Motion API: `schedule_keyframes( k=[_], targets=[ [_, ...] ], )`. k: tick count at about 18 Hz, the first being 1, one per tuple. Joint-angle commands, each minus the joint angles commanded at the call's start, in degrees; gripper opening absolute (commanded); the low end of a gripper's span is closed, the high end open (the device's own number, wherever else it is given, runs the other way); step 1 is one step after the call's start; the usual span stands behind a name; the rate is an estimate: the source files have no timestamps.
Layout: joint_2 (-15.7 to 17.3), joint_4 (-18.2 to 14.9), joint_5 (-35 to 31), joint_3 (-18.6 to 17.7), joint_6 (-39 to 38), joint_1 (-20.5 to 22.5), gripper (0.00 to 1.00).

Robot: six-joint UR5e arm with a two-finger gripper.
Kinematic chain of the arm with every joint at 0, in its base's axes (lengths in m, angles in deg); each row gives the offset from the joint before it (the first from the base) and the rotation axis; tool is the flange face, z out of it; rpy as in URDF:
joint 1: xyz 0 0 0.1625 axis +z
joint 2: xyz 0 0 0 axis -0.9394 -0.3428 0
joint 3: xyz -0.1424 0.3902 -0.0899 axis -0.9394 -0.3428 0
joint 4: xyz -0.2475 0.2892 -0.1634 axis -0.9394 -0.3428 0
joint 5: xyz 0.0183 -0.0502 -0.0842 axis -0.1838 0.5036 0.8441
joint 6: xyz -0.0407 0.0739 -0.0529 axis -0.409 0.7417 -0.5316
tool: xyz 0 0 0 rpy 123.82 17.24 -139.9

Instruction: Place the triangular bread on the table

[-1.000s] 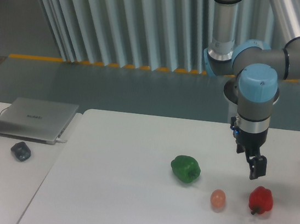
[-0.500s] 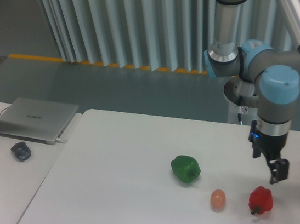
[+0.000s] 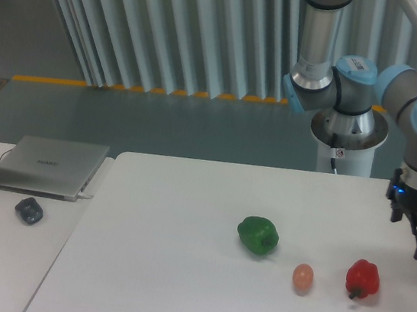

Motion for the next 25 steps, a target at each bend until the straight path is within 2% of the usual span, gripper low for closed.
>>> schedule_keyframes(
  k=[8, 12, 15, 17, 20, 23, 25],
  targets=[
    [0.09, 0.18, -0.61, -1.41, 18.19, 6.07, 1.00],
    [0.70, 0.18, 0.52, -1.67, 21.11, 10.37, 1.00],
    [0.79, 0.00, 7.01, -0.97, 18.85, 14.41, 1.00],
    [0.70, 0.26, 10.62, -0.88, 12.71, 16.70, 1.00],
    [0.44, 0.35, 10.55, -0.53, 12.59, 18.11, 1.00],
    [-0.35, 3.77, 10.37, -0.88, 10.31, 18.99, 1.00],
    [-1.49, 4.48, 10.20, -0.71, 6.19, 19.52, 1.00]
  ],
)
